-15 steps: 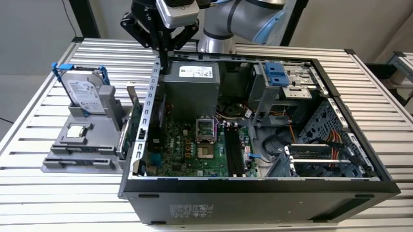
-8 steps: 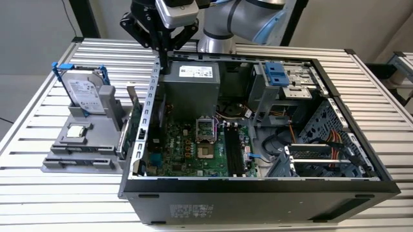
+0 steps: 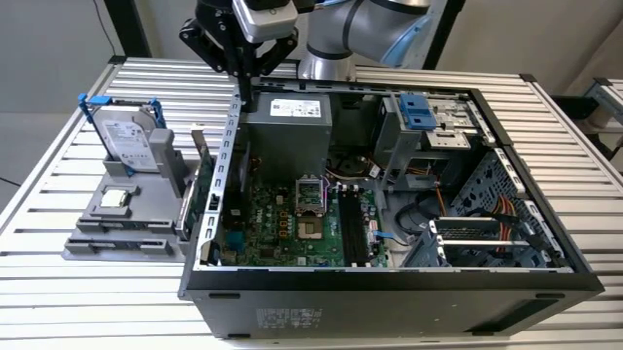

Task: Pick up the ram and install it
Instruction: 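Reach for the ram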

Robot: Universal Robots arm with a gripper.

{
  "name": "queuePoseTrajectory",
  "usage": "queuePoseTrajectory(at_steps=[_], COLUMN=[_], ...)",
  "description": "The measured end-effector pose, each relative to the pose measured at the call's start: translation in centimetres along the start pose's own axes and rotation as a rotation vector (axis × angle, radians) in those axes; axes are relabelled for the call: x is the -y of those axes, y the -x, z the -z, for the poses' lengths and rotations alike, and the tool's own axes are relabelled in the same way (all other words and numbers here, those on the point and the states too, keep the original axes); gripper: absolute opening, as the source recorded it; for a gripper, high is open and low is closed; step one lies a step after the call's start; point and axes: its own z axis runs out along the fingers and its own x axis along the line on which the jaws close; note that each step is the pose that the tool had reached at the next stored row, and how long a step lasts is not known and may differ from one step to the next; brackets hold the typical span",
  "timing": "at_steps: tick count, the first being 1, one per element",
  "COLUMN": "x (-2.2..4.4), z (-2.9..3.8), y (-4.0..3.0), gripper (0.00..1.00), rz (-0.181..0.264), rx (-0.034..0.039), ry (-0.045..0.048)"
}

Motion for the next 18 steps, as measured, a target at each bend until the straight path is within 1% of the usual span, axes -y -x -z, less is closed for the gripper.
queuePoseTrajectory(at_steps=[18], x=[0.04], z=[0.01], y=[-0.53], gripper=[0.0], rz=[0.0], rx=[0.0001], ry=[0.0001])
